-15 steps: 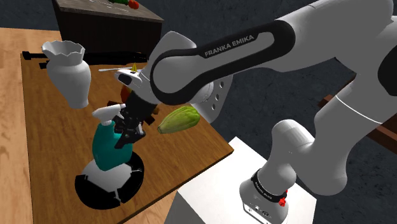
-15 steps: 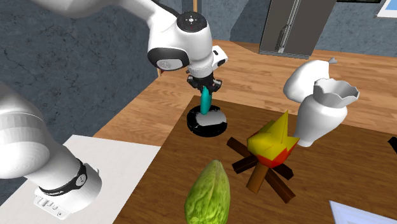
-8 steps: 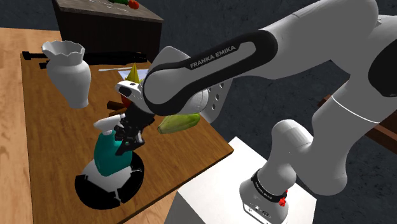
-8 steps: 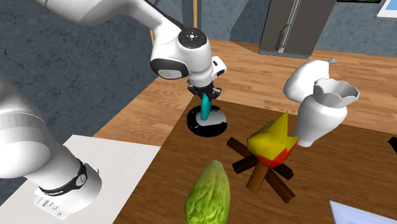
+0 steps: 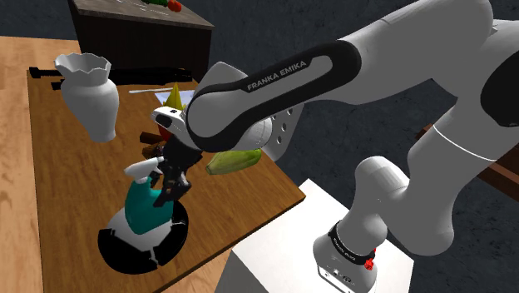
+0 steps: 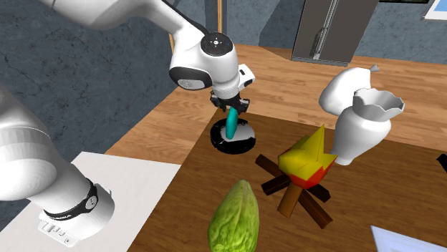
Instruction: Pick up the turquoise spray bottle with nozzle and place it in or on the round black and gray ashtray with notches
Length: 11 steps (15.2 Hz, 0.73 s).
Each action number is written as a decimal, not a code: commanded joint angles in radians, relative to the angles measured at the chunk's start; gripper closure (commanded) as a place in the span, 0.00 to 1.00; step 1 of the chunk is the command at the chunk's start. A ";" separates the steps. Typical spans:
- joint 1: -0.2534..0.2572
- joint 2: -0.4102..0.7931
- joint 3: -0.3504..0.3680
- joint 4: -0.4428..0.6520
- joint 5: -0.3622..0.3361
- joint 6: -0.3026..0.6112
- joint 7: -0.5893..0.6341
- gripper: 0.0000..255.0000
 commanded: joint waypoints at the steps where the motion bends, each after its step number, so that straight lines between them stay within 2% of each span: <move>1: 0.000 0.000 0.000 0.000 0.000 0.000 0.000 0.00; 5: 0.000 0.000 0.000 0.000 0.000 0.000 0.000 0.00; 9: -0.033 -0.130 -0.017 -0.031 -0.145 -0.079 0.101 0.00; 11: -0.034 -0.130 -0.015 -0.031 -0.145 -0.080 0.100 0.00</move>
